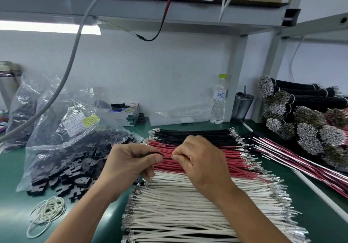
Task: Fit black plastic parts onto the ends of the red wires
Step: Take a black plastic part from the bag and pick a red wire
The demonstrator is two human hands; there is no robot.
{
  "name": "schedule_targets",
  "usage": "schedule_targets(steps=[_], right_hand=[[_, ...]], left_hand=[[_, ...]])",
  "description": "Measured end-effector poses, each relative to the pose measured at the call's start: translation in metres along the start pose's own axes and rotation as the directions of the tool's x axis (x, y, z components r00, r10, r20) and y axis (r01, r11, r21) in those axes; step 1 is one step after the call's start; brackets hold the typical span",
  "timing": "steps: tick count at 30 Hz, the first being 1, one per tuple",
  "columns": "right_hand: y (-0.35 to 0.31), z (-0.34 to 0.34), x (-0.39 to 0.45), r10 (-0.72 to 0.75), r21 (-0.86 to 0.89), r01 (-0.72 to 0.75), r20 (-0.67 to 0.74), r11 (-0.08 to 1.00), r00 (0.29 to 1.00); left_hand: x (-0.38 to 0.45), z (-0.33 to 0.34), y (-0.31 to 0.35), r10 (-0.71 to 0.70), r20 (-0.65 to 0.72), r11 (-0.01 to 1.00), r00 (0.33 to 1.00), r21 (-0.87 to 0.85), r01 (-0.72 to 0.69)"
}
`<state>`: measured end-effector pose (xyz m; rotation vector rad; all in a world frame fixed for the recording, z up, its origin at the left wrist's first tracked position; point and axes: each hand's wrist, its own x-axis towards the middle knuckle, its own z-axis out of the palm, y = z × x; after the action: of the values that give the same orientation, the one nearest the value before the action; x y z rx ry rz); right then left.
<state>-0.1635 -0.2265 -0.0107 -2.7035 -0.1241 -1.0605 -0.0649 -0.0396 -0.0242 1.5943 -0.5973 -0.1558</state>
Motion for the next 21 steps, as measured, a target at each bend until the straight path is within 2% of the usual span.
schedule_targets(steps=[2, 3, 5, 7, 8, 11, 16, 21], right_hand=[[0.001, -0.009, 0.0, -0.027, -0.018, 0.026, -0.048, 0.999, 0.998], [-0.002, -0.013, -0.001, -0.033, 0.029, 0.033, -0.016, 0.999, 0.999], [-0.01, -0.012, -0.006, -0.007, 0.166, -0.029, 0.212, 0.986, 0.977], [-0.019, -0.005, -0.014, 0.001, 0.171, -0.083, 0.433, 0.982, 0.901], [-0.022, -0.002, -0.018, 0.01, 0.168, -0.104, 0.481, 0.98, 0.877], [-0.023, 0.002, -0.019, 0.052, 0.214, -0.179, 0.492, 0.96, 0.869], [-0.023, -0.003, -0.014, 0.038, 0.194, -0.147, 0.475, 0.97, 0.879], [-0.017, -0.011, -0.005, 0.103, 0.258, -0.207, 0.365, 0.944, 0.925]], left_hand=[[0.002, 0.001, -0.001, -0.023, -0.028, 0.999, 0.999, -0.032, 0.022], [0.003, 0.0, -0.001, -0.043, -0.045, 0.998, 0.998, -0.055, 0.041], [0.004, -0.004, -0.002, -0.08, -0.078, 0.992, 0.994, -0.108, 0.071], [0.004, -0.006, -0.002, -0.108, -0.095, 0.984, 0.99, -0.154, 0.093], [0.005, -0.006, -0.003, -0.118, -0.095, 0.98, 0.988, -0.171, 0.101], [0.006, -0.006, -0.003, -0.144, -0.083, 0.974, 0.986, -0.185, 0.127], [0.009, -0.009, -0.005, -0.177, -0.061, 0.965, 0.982, -0.209, 0.16], [0.01, -0.011, -0.007, -0.192, -0.054, 0.95, 0.98, -0.261, 0.171]])
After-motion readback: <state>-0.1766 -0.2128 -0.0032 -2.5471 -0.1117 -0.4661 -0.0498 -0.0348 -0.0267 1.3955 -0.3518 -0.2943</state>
